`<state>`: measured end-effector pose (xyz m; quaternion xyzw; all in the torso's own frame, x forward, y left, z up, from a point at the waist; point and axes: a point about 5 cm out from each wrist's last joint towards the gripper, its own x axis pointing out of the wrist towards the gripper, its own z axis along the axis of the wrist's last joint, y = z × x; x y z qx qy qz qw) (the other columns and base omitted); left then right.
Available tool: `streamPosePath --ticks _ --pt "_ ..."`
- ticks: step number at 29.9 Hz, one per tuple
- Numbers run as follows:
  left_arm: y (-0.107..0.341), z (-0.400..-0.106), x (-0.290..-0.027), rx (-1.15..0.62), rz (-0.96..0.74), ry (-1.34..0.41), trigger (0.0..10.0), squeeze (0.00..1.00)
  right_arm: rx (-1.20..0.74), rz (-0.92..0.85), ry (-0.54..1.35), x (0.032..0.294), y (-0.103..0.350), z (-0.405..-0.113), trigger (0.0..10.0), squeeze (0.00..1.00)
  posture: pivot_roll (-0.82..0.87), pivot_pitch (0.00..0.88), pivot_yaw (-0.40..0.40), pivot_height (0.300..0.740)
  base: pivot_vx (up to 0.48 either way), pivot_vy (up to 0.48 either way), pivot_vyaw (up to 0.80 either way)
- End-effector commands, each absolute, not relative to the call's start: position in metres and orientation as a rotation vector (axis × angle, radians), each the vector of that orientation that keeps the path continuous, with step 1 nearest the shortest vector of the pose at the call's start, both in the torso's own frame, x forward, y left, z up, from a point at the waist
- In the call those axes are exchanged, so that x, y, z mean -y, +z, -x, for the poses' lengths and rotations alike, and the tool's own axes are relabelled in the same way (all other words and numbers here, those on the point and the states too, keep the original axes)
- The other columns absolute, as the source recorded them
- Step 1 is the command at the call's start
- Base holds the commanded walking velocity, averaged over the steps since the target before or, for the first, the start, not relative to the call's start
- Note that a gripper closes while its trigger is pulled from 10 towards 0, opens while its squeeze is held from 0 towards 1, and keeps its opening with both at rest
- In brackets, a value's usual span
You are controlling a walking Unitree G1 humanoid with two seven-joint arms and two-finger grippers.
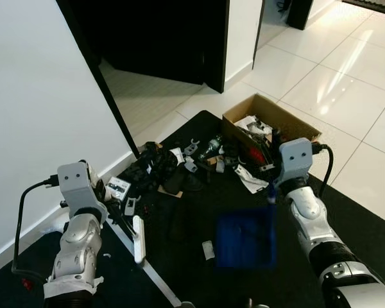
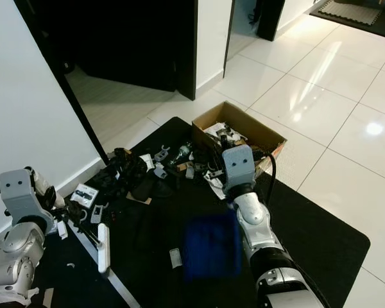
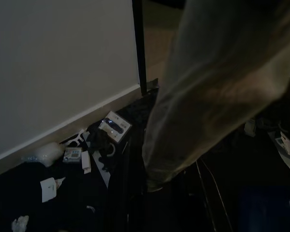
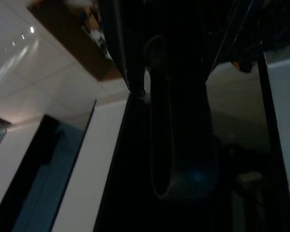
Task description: Sweep floor
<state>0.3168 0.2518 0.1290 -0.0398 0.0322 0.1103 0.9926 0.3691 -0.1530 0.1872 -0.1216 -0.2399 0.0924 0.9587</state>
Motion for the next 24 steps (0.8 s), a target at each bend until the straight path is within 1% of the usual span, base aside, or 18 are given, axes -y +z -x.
streamPosePath --ticks 1,3,5,9,13,18,19,23,24 --pt "0.114 -0.311 -0.252 -0.102 0.072 0.229 10.0 0.00 0.448 0.267 0.207 0.155 0.174 -0.365 10.0 0.00 0.17 0.328 0.074 0.740 0.000 0.000 0.00" --pt "0.111 -0.311 -0.250 -0.106 0.073 0.226 10.0 0.00 0.410 0.270 0.216 0.155 0.166 -0.365 10.0 0.00 0.17 0.328 0.074 0.740 0.000 0.000 0.00" --pt "0.103 -0.313 -0.243 -0.119 0.088 0.214 10.0 0.00 0.336 0.282 0.261 0.148 0.147 -0.361 10.0 0.00 0.17 0.330 0.076 0.740 0.000 0.000 0.00" --pt "0.099 -0.315 -0.238 -0.125 0.107 0.207 10.0 0.00 0.316 0.272 0.276 0.144 0.142 -0.360 10.0 0.00 0.17 0.337 0.078 0.740 0.000 0.000 0.00" --pt "0.097 -0.318 -0.227 -0.133 0.131 0.179 10.0 0.00 0.283 0.246 0.272 0.136 0.133 -0.359 10.0 0.00 0.19 0.357 0.086 0.740 0.000 0.000 0.00" --pt "0.098 -0.319 -0.221 -0.127 0.155 0.167 10.0 0.00 0.274 0.233 0.282 0.130 0.132 -0.360 10.0 0.00 0.19 0.360 0.088 0.740 0.000 0.000 0.00" --pt "0.096 -0.319 -0.215 -0.136 0.177 0.154 10.0 0.00 0.267 0.233 0.301 0.128 0.133 -0.361 10.0 0.00 0.19 0.359 0.088 0.740 0.000 0.000 0.00" --pt "0.093 -0.318 -0.207 -0.153 0.230 0.137 10.0 0.00 0.252 0.235 0.323 0.124 0.130 -0.361 10.0 0.00 0.19 0.358 0.091 0.740 0.000 0.000 0.00" --pt "0.091 -0.316 -0.199 -0.166 0.271 0.114 10.0 0.00 0.245 0.233 0.339 0.122 0.129 -0.360 10.0 0.00 0.19 0.360 0.093 0.740 0.000 0.000 0.00"
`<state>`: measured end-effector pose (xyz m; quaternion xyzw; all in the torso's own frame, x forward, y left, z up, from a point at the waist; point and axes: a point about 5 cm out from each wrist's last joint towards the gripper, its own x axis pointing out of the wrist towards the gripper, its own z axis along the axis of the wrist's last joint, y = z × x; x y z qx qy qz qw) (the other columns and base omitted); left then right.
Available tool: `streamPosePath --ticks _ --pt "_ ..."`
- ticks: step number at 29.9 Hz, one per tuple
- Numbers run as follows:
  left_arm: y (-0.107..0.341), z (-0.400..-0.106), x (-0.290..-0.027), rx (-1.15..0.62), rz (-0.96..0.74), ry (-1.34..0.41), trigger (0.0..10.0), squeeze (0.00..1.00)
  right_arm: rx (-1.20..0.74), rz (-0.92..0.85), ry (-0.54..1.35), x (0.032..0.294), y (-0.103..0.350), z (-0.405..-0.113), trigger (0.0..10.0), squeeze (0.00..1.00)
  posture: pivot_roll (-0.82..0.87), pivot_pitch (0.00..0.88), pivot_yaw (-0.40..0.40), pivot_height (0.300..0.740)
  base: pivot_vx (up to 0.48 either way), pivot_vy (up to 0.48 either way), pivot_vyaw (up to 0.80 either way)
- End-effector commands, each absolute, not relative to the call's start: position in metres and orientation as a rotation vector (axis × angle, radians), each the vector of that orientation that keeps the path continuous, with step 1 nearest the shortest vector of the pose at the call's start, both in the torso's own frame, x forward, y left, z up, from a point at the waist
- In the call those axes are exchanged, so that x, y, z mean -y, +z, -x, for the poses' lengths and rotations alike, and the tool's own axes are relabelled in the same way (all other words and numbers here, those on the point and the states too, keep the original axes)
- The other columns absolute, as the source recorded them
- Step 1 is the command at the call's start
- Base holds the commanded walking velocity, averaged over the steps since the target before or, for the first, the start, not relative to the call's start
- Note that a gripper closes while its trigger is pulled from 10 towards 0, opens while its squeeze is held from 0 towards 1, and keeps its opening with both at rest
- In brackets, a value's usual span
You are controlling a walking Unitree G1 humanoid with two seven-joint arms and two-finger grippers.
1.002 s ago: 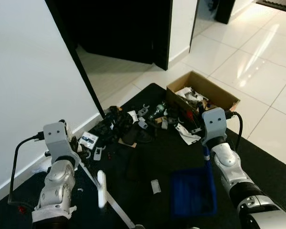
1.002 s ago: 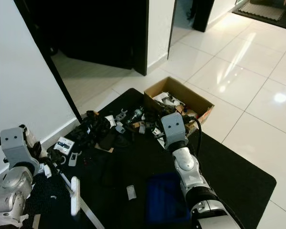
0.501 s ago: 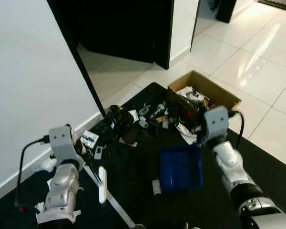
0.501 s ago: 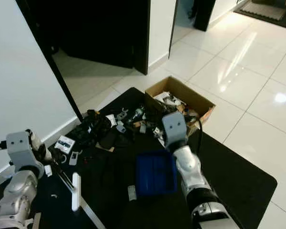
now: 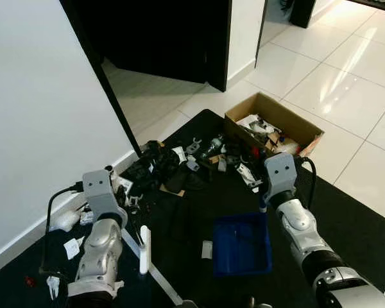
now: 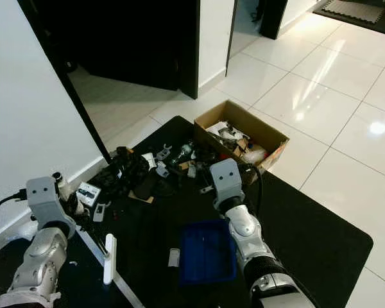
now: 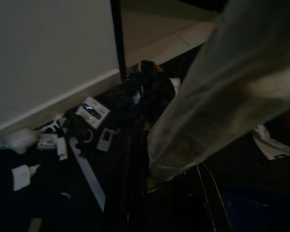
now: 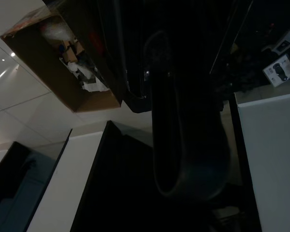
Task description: Sweep floor
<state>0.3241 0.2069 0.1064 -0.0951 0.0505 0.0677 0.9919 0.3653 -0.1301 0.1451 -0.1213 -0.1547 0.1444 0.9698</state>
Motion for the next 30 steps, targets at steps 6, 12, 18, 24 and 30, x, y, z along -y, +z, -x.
streamPosePath --ticks 6,12,18,24,30 --pt "0.086 -0.304 -0.155 -0.230 0.433 -0.024 10.0 0.00 0.235 0.232 0.378 0.115 0.124 -0.357 10.0 0.00 0.19 0.364 0.095 0.740 0.000 0.000 0.00" --pt "0.096 -0.288 -0.107 -0.301 0.703 -0.152 10.0 0.00 0.238 0.217 0.379 0.111 0.123 -0.356 10.0 0.00 0.19 0.365 0.099 0.740 0.000 0.000 0.00" --pt "0.107 -0.281 -0.094 -0.325 0.785 -0.229 10.0 0.00 0.240 0.215 0.375 0.112 0.124 -0.357 10.0 0.00 0.20 0.361 0.102 0.740 0.000 0.000 0.00" --pt "0.120 -0.275 -0.086 -0.339 0.845 -0.309 10.0 0.00 0.243 0.212 0.363 0.114 0.126 -0.359 10.0 0.00 0.20 0.359 0.100 0.740 0.000 0.000 0.00" --pt "0.135 -0.277 -0.088 -0.314 0.868 -0.337 10.0 0.00 0.248 0.213 0.361 0.114 0.127 -0.359 10.0 0.00 0.20 0.355 0.101 0.740 0.000 0.000 0.00"
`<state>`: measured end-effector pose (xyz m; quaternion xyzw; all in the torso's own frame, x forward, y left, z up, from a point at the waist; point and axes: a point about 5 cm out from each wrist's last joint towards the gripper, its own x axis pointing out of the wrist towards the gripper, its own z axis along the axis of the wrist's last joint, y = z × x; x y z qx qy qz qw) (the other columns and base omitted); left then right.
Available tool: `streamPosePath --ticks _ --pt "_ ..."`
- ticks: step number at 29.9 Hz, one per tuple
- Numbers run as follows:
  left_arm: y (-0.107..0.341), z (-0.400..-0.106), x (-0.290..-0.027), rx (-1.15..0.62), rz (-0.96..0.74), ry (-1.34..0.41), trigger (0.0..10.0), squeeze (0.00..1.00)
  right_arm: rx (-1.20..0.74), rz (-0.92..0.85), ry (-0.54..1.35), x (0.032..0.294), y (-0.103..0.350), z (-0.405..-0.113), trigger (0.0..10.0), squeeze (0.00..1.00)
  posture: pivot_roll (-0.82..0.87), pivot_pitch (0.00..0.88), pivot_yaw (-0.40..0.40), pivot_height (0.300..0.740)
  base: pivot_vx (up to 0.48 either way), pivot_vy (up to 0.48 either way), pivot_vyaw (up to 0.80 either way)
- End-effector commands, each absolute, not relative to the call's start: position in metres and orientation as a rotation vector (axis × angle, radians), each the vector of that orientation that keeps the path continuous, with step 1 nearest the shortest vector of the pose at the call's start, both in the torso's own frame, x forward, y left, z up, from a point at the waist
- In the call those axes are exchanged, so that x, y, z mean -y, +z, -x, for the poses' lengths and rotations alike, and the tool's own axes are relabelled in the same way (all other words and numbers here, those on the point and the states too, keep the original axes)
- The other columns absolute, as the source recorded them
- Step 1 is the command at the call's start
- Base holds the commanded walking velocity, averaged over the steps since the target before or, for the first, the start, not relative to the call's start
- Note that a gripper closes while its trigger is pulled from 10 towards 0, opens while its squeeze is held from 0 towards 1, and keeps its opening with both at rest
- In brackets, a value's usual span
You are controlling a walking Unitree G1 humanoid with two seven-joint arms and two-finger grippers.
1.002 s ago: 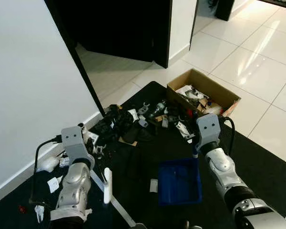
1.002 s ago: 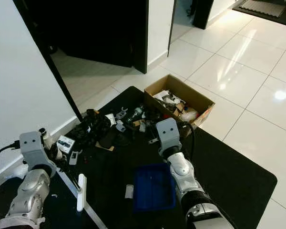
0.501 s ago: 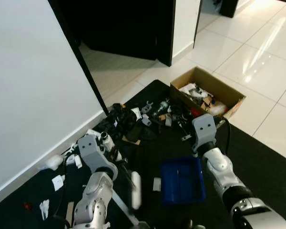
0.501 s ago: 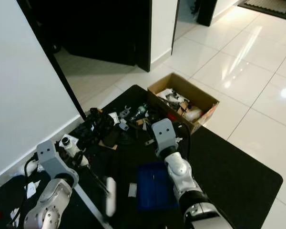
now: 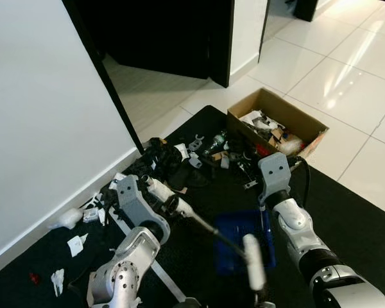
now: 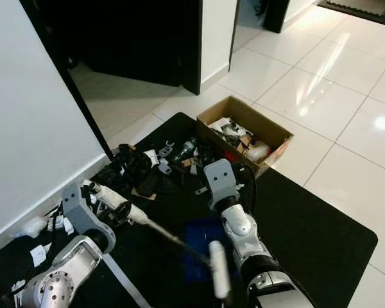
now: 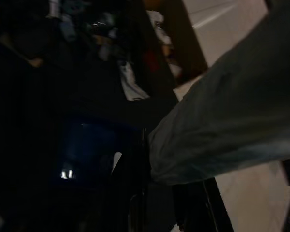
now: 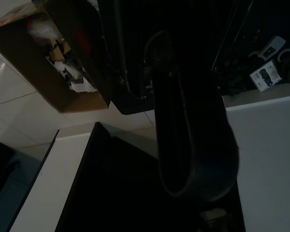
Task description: Sweep floor
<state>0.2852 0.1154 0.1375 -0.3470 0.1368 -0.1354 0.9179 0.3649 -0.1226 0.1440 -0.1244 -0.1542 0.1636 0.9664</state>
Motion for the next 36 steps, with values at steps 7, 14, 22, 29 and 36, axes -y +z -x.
streamPosePath --ticks 7,14,22,29,36 --pt "0.151 -0.281 -0.111 -0.250 0.748 -0.326 10.0 0.00 0.250 0.216 0.353 0.118 0.127 -0.359 10.0 0.00 0.20 0.348 0.106 0.740 0.000 0.000 0.00" --pt "0.185 -0.280 -0.159 -0.114 0.349 -0.310 10.0 0.00 0.299 0.192 0.289 0.130 0.137 -0.361 10.0 0.00 0.21 0.333 0.101 0.740 0.000 0.000 0.00" --pt "0.211 -0.268 -0.191 -0.059 0.082 -0.313 10.0 0.00 0.392 0.179 0.207 0.150 0.154 -0.362 10.0 0.00 0.20 0.316 0.103 0.740 0.000 0.000 0.00" --pt "0.223 -0.266 -0.215 -0.034 0.003 -0.191 10.0 0.00 0.500 0.134 0.112 0.173 0.181 -0.361 10.0 0.00 0.19 0.293 0.101 0.740 0.000 0.000 0.00" --pt "0.203 -0.273 -0.218 -0.098 0.018 -0.074 10.0 0.00 0.615 0.068 0.046 0.188 0.216 -0.361 10.0 0.00 0.16 0.271 0.094 0.740 0.000 0.000 0.00"
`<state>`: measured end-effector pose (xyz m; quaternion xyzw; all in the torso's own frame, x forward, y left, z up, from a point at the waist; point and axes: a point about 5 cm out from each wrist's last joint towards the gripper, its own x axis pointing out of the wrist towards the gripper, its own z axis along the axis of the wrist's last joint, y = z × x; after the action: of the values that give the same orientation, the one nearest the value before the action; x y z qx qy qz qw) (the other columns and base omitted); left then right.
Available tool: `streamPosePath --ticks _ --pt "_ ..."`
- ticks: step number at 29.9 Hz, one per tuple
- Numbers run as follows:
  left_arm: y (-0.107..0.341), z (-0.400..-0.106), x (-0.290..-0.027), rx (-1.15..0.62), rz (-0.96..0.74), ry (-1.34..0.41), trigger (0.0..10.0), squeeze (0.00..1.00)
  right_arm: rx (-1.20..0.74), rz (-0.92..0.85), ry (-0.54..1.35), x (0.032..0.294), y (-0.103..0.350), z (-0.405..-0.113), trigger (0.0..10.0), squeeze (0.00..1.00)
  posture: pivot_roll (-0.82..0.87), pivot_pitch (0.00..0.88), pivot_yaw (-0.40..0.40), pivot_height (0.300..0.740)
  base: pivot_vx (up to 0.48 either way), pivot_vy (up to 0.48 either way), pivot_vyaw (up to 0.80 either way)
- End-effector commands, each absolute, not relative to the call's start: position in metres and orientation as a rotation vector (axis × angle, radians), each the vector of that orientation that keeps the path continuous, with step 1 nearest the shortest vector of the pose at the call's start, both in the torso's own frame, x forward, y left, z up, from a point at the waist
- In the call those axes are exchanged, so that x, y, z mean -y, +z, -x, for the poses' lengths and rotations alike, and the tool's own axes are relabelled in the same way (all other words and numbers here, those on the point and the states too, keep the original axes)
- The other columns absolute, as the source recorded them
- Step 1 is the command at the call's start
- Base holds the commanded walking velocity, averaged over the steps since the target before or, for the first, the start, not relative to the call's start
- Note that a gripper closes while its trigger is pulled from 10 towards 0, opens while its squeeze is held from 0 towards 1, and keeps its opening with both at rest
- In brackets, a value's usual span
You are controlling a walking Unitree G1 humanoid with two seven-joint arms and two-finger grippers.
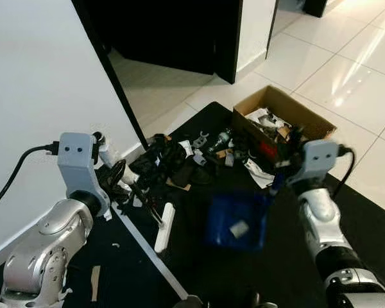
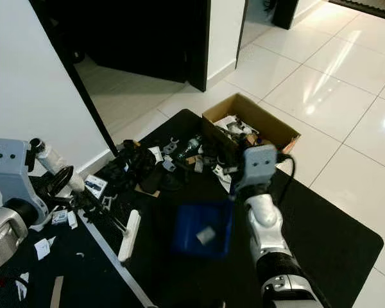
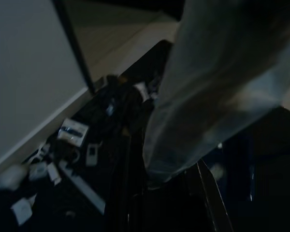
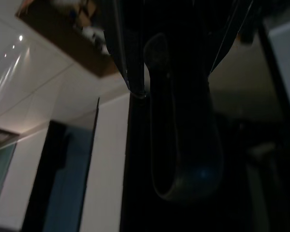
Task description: Sweep floor
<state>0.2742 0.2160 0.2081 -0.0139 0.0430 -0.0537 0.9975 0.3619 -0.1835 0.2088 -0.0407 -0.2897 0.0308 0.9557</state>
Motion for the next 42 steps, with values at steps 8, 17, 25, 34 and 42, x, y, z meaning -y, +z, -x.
streamPosePath --ticks 8,17,25,34,42 --pt "0.179 -0.279 -0.214 -0.164 0.049 0.001 10.0 0.00 0.578 -0.167 0.007 0.199 0.229 -0.367 10.0 0.00 0.13 0.232 0.084 0.740 0.000 0.000 0.00" --pt "0.159 -0.282 -0.204 -0.211 0.006 0.009 10.0 0.00 0.579 -0.192 0.015 0.194 0.238 -0.366 10.0 0.00 0.11 0.201 0.080 0.740 0.000 0.000 0.00" --pt "0.157 -0.287 -0.199 -0.174 -0.019 0.024 10.0 0.00 0.596 -0.153 0.051 0.189 0.246 -0.366 10.0 0.00 0.10 0.190 0.070 0.740 0.000 0.000 0.00" --pt "0.160 -0.292 -0.194 -0.126 -0.018 0.027 10.0 0.00 0.606 -0.138 0.069 0.185 0.249 -0.364 10.0 0.00 0.10 0.188 0.065 0.740 0.061 0.000 0.00" --pt "0.161 -0.297 -0.192 -0.101 -0.006 0.033 10.0 0.00 0.601 -0.126 0.071 0.185 0.248 -0.363 10.0 0.00 0.10 0.188 0.063 0.740 0.442 0.000 0.00"
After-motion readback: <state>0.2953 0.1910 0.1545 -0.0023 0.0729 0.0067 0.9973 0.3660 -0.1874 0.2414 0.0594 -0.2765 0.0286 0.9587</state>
